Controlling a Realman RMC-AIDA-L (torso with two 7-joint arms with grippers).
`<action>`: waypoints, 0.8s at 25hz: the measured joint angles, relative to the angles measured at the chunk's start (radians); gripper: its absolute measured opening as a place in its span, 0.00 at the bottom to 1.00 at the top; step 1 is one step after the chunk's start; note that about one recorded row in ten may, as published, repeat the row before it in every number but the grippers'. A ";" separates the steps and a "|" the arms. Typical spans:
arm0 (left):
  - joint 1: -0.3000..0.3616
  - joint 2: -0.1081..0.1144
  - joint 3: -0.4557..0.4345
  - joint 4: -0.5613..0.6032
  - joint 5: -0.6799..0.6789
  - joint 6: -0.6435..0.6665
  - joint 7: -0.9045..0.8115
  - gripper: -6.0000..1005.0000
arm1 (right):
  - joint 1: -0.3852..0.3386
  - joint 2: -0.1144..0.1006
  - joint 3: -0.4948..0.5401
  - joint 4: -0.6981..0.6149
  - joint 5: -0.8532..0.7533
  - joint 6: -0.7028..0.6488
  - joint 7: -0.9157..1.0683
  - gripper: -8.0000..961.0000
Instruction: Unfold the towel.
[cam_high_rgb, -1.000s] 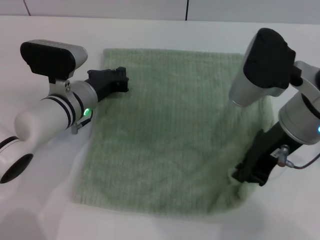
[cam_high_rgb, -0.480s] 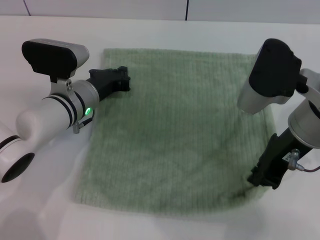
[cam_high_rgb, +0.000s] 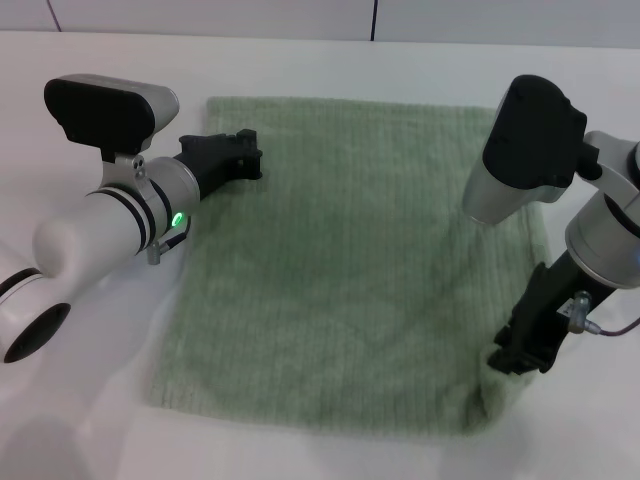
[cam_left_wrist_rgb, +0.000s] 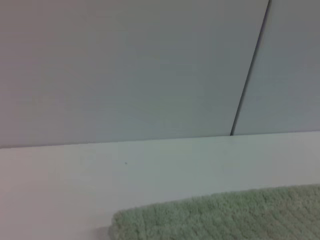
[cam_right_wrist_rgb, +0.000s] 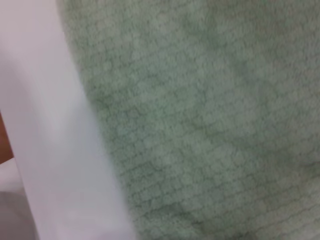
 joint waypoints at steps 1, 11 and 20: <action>0.000 0.000 0.001 0.000 -0.001 -0.001 0.000 0.00 | -0.004 0.002 0.000 -0.022 -0.005 -0.002 0.000 0.19; 0.004 -0.001 0.003 0.001 -0.001 -0.015 0.000 0.00 | -0.017 0.006 -0.009 -0.095 0.003 -0.009 0.005 0.26; 0.012 -0.002 0.003 -0.001 -0.004 -0.014 0.000 0.00 | -0.091 0.015 -0.013 -0.276 -0.087 -0.154 0.003 0.55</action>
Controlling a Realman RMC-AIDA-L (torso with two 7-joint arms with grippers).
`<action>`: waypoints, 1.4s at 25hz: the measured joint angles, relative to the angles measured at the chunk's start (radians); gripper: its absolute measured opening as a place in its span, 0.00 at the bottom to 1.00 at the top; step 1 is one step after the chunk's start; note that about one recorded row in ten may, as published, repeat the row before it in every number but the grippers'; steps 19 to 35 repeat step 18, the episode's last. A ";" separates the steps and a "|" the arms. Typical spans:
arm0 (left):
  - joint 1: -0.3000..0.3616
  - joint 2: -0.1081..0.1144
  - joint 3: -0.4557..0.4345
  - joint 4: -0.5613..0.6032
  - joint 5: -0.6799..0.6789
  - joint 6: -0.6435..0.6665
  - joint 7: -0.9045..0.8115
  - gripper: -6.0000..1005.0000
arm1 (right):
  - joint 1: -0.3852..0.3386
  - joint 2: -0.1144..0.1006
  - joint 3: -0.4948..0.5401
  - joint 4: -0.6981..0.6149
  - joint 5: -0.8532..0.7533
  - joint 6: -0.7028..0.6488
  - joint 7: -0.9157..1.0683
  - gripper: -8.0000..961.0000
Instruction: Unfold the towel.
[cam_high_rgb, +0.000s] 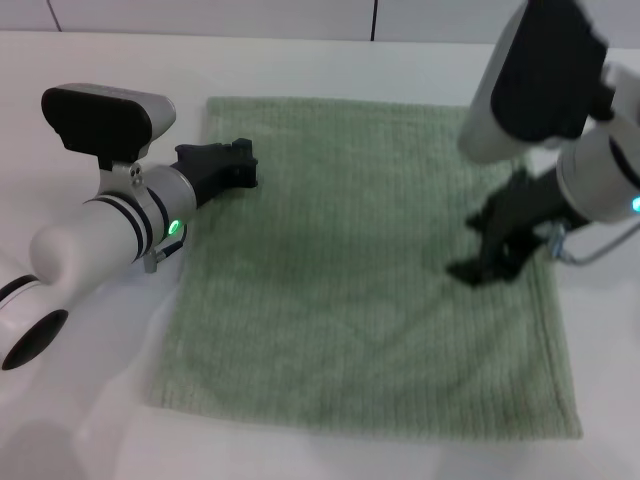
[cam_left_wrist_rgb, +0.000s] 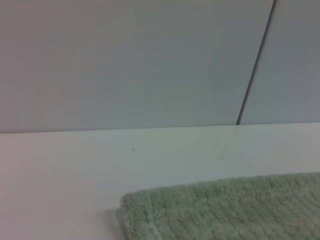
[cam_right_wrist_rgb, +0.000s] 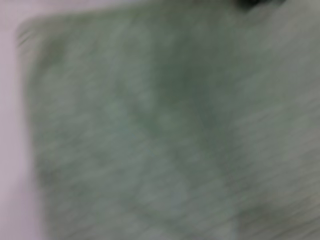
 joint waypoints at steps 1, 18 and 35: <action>0.000 0.000 0.000 0.000 0.000 0.000 0.000 0.00 | -0.031 0.002 0.005 -0.048 -0.016 -0.077 -0.001 0.56; 0.195 0.000 -0.095 -0.028 0.001 0.675 0.134 0.00 | -0.349 0.010 -0.034 0.195 0.577 -1.343 -0.658 0.59; 0.195 0.000 -0.095 -0.028 0.001 0.675 0.134 0.00 | -0.349 0.010 -0.034 0.195 0.577 -1.343 -0.658 0.59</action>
